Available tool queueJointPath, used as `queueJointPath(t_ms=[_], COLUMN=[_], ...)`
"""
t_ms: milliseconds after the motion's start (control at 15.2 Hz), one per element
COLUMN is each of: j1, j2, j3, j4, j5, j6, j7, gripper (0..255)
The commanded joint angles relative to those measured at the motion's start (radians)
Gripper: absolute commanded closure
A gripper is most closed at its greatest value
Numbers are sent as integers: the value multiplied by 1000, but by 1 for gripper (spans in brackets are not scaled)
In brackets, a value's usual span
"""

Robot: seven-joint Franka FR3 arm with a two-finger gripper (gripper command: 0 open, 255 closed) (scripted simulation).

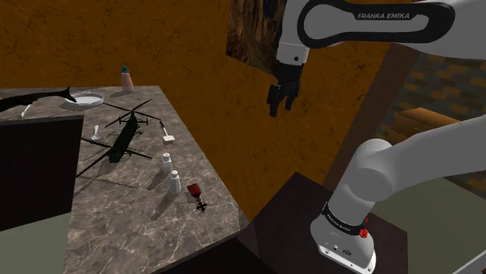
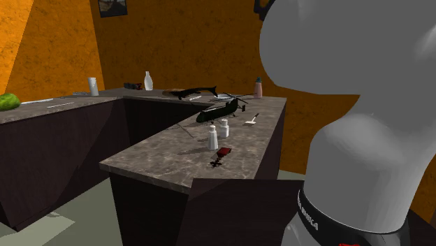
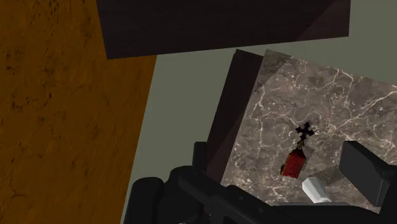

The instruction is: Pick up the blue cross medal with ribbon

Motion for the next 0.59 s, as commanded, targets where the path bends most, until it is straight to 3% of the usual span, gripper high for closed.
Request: queueJointPath(t_ms=[0,528], j1=[0,30], j2=[0,129], j3=[0,41], j4=[0,-163], j5=[0,27], j6=[0,338], j7=[0,13], gripper=[0,0])
